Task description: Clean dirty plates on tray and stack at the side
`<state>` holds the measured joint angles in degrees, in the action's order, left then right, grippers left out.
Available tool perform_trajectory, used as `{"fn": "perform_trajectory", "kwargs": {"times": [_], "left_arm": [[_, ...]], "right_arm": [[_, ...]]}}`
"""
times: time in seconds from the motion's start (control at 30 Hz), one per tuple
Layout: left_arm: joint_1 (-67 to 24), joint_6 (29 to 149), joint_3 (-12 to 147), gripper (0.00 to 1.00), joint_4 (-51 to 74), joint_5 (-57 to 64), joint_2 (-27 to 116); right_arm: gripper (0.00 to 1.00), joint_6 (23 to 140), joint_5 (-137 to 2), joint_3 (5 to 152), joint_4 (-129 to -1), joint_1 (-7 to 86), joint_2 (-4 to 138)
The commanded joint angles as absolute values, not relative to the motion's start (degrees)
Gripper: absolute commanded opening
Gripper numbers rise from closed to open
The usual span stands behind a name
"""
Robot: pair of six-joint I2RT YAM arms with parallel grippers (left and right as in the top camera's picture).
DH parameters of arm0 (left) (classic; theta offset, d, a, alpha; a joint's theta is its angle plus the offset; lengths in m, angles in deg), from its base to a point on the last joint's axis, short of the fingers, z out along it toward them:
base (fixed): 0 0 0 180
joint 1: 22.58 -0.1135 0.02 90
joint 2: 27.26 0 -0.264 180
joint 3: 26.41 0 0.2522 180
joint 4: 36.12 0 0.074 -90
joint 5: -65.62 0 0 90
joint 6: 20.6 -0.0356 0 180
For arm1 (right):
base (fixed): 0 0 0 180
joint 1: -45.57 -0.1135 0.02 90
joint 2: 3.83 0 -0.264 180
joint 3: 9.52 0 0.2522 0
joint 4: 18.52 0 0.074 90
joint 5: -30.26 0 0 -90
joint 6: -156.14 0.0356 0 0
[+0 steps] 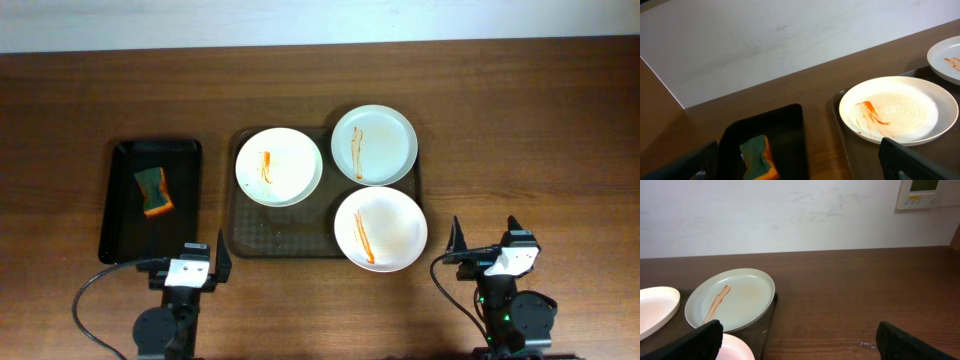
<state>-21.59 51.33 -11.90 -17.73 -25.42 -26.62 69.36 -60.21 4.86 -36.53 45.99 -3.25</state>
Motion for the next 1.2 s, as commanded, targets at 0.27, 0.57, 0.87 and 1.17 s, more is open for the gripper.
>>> {"fn": "perform_trajectory", "kwargs": {"times": [0.27, 0.57, 0.87, 1.17], "left_arm": [[-21.9, 50.63, -12.12, 1.0, -17.54, -25.07, -26.71], [-21.9, 56.49, -6.35, 0.99, -13.71, -20.72, -25.53], [-21.9, 56.97, 47.81, 1.0, 22.22, -19.21, 23.83], [-21.9, 56.97, 70.63, 0.99, 38.11, -9.11, 60.57]], "right_arm": [[0.98, 69.56, -60.54, 4.56, -36.77, 45.58, -3.42], [0.98, 69.6, -72.54, 6.44, -32.03, 45.58, -3.32], [0.98, 71.46, -79.56, 49.98, -55.55, 45.58, 32.49], [0.99, 73.14, -93.65, 72.53, -66.74, 43.28, 71.26]]}}
